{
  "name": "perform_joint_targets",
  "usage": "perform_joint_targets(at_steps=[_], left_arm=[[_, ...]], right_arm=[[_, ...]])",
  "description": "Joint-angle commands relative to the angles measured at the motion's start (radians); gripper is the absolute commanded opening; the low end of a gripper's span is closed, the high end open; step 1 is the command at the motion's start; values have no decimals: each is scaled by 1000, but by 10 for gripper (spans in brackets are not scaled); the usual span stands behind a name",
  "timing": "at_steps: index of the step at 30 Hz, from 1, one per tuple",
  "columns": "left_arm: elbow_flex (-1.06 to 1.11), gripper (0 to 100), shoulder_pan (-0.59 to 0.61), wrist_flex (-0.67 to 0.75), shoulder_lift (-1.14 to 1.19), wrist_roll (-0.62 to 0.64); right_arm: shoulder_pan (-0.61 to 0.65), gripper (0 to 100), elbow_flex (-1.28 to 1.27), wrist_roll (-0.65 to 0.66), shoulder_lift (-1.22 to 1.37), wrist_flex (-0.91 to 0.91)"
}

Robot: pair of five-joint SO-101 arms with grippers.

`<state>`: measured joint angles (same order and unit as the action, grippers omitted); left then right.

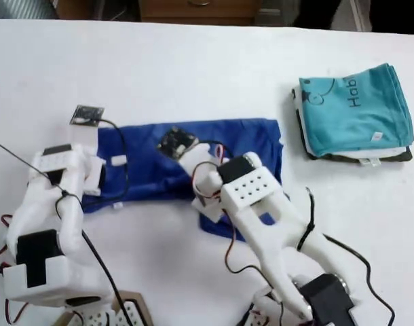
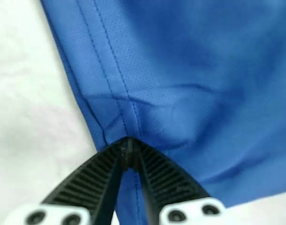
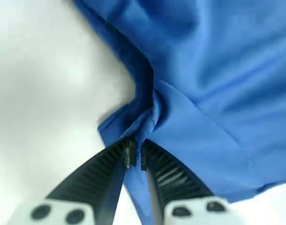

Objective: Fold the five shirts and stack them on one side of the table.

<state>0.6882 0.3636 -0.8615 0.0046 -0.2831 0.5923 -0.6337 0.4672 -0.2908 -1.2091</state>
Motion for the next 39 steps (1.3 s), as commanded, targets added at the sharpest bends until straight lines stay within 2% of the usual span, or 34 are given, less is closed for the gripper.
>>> perform_joint_targets(at_steps=[1, 5, 12, 14, 18, 19, 23, 25, 27, 29, 33, 39], left_arm=[[2, 27, 11, 26, -26, 3], [2, 27, 11, 26, -26, 3], [2, 27, 11, 26, -26, 3], [2, 27, 11, 26, -26, 3], [2, 27, 11, 26, -26, 2], [2, 27, 11, 26, -26, 2], [2, 27, 11, 26, -26, 2], [2, 27, 11, 26, -26, 2], [2, 27, 11, 26, -26, 2], [2, 27, 11, 26, -26, 3], [2, 27, 11, 26, -26, 3], [2, 27, 11, 26, -26, 2]], right_arm=[[12, 20, 5, 23, -50, -62], [8, 20, 2, 121, -48, -107], [7, 23, -54, 124, -47, -44], [7, 62, -71, 103, -47, -31], [7, 224, -61, 44, -68, -58], [5, 238, -43, 54, -82, -84], [-56, 169, 92, 66, -185, -185], [-154, 100, 138, 63, -222, -160], [-266, 5, 140, 61, -219, -61], [-352, 29, 117, 41, -170, 54], [-421, 20, 140, -44, 42, 237], [-440, 20, 390, -164, 378, 280]])
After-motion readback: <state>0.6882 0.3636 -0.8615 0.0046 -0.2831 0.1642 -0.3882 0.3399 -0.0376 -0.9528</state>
